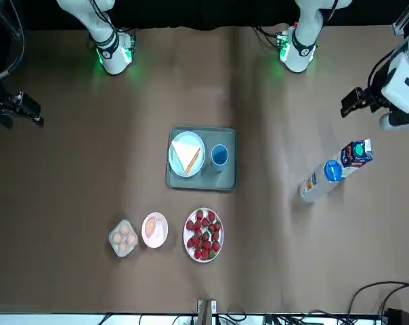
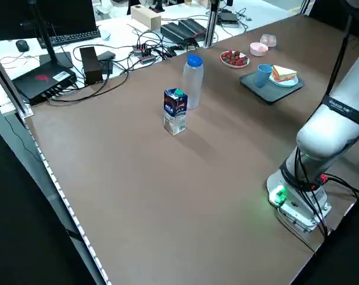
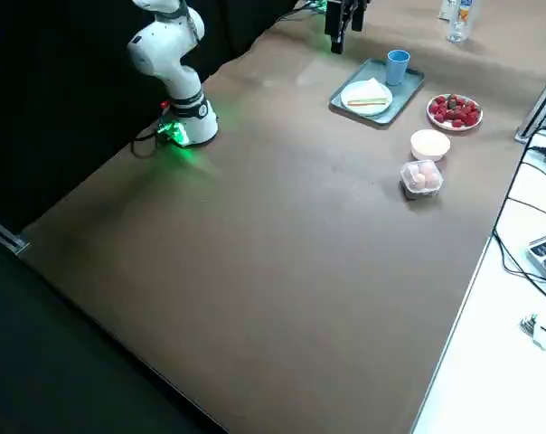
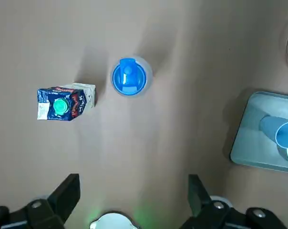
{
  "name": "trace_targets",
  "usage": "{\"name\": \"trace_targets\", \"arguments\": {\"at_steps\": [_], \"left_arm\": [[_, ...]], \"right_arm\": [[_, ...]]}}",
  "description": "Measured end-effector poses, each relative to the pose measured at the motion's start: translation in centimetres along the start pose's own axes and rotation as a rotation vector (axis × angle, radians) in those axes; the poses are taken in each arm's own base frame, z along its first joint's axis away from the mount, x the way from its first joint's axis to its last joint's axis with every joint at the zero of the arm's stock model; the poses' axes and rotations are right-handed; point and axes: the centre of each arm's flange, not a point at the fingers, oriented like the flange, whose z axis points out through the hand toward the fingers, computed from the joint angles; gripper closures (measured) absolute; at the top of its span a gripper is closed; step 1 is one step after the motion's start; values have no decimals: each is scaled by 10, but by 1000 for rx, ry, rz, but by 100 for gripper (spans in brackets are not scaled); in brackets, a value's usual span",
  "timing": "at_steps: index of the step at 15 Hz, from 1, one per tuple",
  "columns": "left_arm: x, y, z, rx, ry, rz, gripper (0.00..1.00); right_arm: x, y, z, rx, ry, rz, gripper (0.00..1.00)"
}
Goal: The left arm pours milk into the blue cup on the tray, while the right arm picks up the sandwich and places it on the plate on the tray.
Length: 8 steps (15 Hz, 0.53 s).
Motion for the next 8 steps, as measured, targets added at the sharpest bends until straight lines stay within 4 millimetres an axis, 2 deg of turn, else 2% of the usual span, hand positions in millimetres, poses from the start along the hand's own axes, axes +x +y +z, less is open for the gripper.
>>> {"name": "trace_targets", "arguments": {"at_steps": [3,8], "left_arm": [[-9,0,2,-4,10,2,0],[-4,4,2,-8,29,18,0]], "right_arm": [[0,0,0,0,0,0,0],[0,0,0,0,0,0,0]]}}
